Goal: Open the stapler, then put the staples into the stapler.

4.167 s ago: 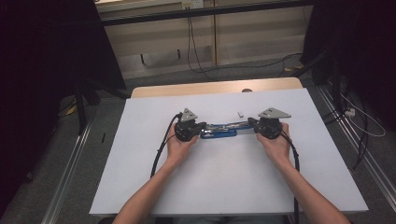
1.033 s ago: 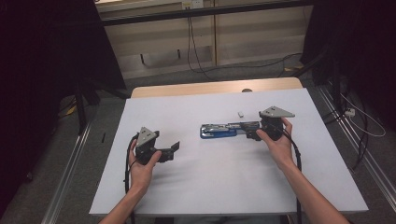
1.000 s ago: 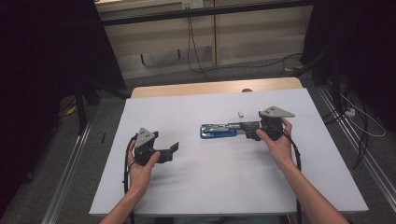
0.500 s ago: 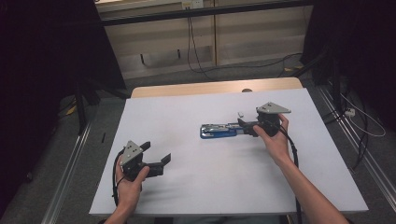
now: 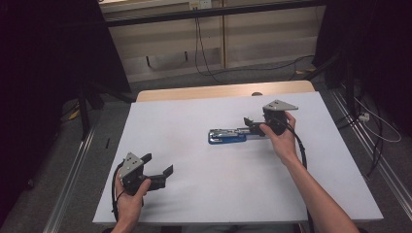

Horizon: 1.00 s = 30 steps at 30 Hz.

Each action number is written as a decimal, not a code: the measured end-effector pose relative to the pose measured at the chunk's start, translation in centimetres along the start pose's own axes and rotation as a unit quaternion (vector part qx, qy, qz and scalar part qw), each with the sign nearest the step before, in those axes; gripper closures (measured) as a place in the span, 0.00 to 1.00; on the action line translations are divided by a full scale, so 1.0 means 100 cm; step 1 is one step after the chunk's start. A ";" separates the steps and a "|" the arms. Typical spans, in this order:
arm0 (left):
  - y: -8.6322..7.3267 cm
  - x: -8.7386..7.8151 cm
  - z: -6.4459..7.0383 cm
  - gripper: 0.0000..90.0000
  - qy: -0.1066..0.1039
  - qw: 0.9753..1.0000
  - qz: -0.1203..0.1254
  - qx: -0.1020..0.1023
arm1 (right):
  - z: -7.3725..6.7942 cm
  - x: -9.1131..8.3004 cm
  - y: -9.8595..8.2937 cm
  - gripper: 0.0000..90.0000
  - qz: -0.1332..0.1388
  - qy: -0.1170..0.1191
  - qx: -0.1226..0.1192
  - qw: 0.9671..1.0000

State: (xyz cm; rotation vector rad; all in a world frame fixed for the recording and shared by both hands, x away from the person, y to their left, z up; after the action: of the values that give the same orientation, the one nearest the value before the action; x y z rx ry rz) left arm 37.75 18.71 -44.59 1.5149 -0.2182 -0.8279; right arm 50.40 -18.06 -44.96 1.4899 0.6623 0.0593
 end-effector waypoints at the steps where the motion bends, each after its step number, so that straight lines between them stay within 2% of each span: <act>1: 0.000 0.000 0.000 0.06 -0.001 1.000 0.001 -0.003 | 0.000 0.002 0.001 0.13 -0.002 0.000 0.000 1.000; 11: -0.001 0.000 0.002 0.06 -0.006 1.000 -0.005 0.011 | 0.001 0.019 0.008 0.11 -0.026 0.012 0.003 1.000; 15: -0.002 -0.001 0.002 0.06 -0.006 1.000 -0.003 0.010 | 0.004 0.025 0.013 0.09 -0.035 0.010 -0.002 0.999; 17: -0.002 -0.001 0.001 0.06 -0.001 1.000 -0.002 0.007 | 0.005 0.028 0.015 0.09 -0.050 0.017 0.000 0.999; 18: -0.004 -0.001 0.000 0.06 0.001 1.000 -0.008 0.010 | 0.006 0.029 0.017 0.10 -0.048 0.014 -0.003 0.999; 19: -0.006 0.000 0.000 0.06 0.001 1.000 -0.014 0.008 | 0.007 0.030 0.018 0.10 -0.048 0.013 0.000 0.999; 21: -0.007 0.001 0.000 0.06 -0.001 1.000 -0.015 -0.001 | 0.007 0.033 0.018 0.10 -0.065 0.022 0.004 0.998; 23: -0.006 0.001 0.001 0.06 -0.001 1.000 -0.013 -0.003 | 0.008 0.036 0.018 0.10 -0.070 0.024 0.009 0.997; 25: -0.005 0.000 0.001 0.06 -0.002 1.000 -0.010 -0.002 | 0.010 0.038 0.019 0.12 -0.072 0.019 0.008 0.997; 27: -0.005 0.000 0.001 0.06 0.000 1.000 -0.009 -0.006 | 0.012 0.039 0.018 0.19 -0.078 0.021 0.008 0.997; 30: -0.007 -0.001 -0.002 0.06 0.002 1.000 -0.012 -0.015 | 0.017 0.041 0.017 0.15 -0.084 0.017 0.009 0.996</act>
State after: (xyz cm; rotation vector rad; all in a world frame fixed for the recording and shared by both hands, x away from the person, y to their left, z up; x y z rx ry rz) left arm 37.62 19.04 -45.21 1.4929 -0.1851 -0.8441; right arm 55.10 -17.64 -45.01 1.4482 0.8152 -0.0493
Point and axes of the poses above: each handheld gripper's, and its own axes: x roughly forward along the jaws, y roughly out of its top, z roughly to its right, the point moved 7 cm from there along x, roughly forward along the jaws, and after that the axes turned 3 degrees about z, right-handed, at the moved point
